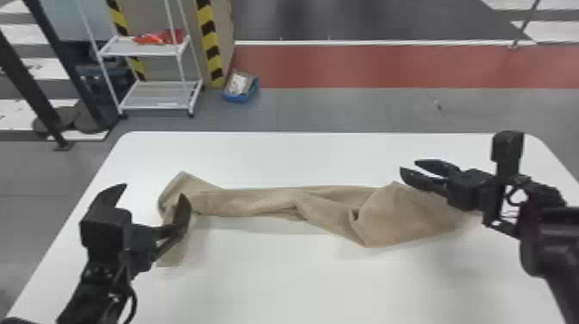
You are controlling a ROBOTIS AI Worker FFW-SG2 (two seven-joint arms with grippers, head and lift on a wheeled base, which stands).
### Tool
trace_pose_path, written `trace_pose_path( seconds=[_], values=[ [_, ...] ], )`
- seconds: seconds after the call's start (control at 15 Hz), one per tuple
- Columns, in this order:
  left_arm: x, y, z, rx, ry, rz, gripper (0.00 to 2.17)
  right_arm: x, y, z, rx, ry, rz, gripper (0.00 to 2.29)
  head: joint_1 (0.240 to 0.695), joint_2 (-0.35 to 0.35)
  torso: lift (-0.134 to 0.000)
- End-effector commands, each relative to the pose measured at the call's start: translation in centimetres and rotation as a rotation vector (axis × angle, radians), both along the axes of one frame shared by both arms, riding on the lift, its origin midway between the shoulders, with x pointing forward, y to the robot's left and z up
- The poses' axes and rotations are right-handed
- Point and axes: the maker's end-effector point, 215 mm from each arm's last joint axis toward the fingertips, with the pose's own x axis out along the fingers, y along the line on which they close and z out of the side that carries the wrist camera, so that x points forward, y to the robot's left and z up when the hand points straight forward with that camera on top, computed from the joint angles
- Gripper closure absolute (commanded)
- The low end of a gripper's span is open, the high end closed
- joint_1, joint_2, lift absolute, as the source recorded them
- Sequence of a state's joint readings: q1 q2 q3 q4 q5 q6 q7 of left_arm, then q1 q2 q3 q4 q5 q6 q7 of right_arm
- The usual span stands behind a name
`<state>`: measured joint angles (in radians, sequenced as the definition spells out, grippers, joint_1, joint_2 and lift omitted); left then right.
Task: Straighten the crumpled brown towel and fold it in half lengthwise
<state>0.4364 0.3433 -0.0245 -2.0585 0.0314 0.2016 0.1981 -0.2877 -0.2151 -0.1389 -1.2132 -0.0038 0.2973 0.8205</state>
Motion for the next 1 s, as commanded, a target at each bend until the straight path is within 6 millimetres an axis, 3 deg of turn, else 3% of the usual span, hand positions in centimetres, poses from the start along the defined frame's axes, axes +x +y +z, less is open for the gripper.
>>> trace_pose_path(
  seconds=[0.0, 0.47, 0.67, 0.93],
  values=[
    [0.0, 0.3, -0.1, -0.003, 0.000, 0.000, 0.02, -0.1, -0.5, -1.2, -0.020, 0.031, 0.007, 0.57, 0.695, 0.040, -0.124],
    [0.1, -0.3, -0.2, -0.012, 0.000, -0.011, 0.02, -1.0, 1.9, -3.2, -0.049, 0.121, 0.093, 0.59, 0.695, 0.044, -0.124],
    [0.1, -0.2, -0.2, -0.012, 0.000, -0.010, 0.02, -1.2, 2.0, -3.9, -0.062, 0.156, 0.100, 0.60, 0.695, 0.057, -0.124],
    [0.0, -0.3, -0.3, -0.012, 0.000, -0.011, 0.02, -1.5, 1.9, -4.0, -0.051, 0.183, 0.111, 0.92, 0.695, 0.061, -0.124]
  ],
)
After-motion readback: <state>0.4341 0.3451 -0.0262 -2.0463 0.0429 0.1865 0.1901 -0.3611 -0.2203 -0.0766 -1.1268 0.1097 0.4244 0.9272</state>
